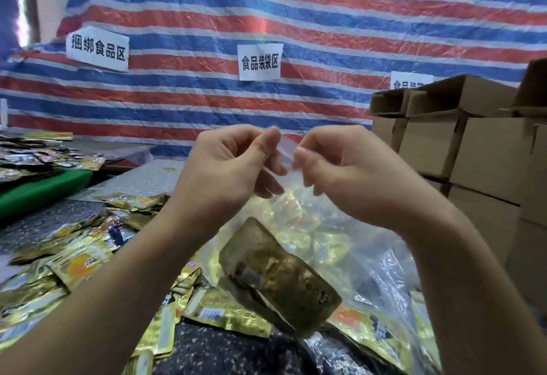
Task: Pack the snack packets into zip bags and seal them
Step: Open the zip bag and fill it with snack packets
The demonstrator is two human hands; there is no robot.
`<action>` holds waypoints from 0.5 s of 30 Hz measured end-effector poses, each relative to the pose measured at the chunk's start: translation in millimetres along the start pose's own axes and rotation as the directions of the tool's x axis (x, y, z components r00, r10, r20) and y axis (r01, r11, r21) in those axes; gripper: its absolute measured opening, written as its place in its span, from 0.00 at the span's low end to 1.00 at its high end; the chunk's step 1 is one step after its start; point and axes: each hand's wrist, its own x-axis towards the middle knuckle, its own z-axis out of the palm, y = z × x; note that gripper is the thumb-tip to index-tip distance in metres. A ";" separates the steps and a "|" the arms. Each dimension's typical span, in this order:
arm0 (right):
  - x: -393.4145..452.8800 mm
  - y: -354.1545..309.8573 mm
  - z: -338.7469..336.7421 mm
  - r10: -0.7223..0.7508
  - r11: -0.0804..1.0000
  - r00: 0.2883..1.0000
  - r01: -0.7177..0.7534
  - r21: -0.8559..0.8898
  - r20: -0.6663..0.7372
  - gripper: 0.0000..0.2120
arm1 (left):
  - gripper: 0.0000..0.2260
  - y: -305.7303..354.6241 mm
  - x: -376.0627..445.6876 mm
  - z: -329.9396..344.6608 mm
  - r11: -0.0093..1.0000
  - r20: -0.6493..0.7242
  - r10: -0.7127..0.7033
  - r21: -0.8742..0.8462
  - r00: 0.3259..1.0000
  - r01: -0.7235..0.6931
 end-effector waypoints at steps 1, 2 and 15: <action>-0.3 -1.5 -2.9 -0.025 0.999 1.000 0.025 0.020 -0.019 0.12 | 0.14 4.6 1.1 0.0 1.000 0.009 0.028 0.009 1.000 -0.028; -0.4 -2.9 -5.3 -0.043 0.998 0.998 0.045 0.046 -0.043 0.12 | 0.15 9.0 2.3 -0.6 0.999 0.019 0.050 0.017 0.999 -0.050; -4.7 -14.4 -4.8 0.083 0.995 0.994 -0.078 0.069 -0.073 0.11 | 0.14 20.3 -2.4 -2.5 0.978 -0.021 0.046 0.203 0.999 -0.040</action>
